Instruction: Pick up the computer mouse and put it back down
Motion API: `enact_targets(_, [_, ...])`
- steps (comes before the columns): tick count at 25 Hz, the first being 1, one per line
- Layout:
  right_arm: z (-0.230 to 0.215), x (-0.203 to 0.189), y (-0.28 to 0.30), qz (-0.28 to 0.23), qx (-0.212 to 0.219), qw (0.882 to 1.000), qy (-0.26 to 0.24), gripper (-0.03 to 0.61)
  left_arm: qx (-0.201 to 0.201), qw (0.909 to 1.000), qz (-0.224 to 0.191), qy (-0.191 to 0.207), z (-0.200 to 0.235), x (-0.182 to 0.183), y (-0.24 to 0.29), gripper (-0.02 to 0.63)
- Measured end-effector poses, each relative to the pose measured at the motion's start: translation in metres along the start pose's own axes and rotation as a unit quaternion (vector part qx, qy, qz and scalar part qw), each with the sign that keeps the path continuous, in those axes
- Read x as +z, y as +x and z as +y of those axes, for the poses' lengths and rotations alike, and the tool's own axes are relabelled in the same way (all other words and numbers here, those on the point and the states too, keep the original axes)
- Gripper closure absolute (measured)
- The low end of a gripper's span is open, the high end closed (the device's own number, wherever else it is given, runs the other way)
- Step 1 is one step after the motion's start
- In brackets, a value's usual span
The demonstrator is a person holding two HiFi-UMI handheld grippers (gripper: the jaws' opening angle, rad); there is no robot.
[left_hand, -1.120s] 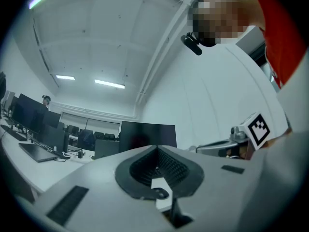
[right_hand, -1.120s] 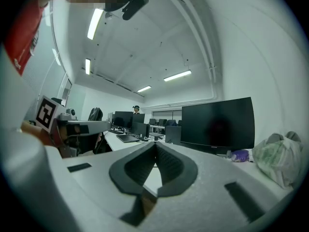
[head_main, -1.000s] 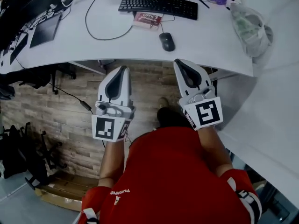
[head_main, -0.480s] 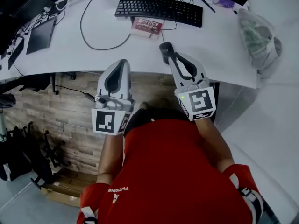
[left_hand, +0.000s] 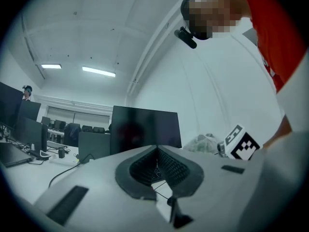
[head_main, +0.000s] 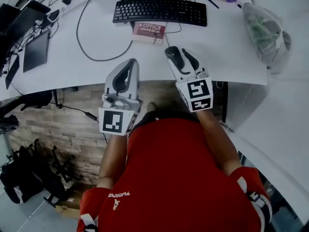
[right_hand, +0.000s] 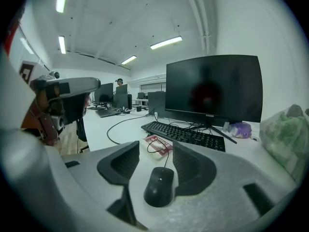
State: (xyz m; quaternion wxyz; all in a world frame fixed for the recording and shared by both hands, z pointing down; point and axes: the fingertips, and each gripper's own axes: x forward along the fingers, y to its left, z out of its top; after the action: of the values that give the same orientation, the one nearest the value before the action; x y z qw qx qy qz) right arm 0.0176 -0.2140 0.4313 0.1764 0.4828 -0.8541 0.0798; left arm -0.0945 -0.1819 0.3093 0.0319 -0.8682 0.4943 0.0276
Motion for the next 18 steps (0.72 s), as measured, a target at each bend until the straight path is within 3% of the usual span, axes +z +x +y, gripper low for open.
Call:
enact_targets(7, [-0.005,-0.04,0.038,0.067,-0.009,0.998,0.013,0.295,-0.011,0.9999,0.002,-0.012,0.012,-0.019,0.015,0.604])
enact_targets(18, [-0.013,-0.096,0.075,0.161,-0.012,0.986,0.03,0.268,-0.016,0.9994,0.019,-0.025,0.031,-0.036,0.028,0.604])
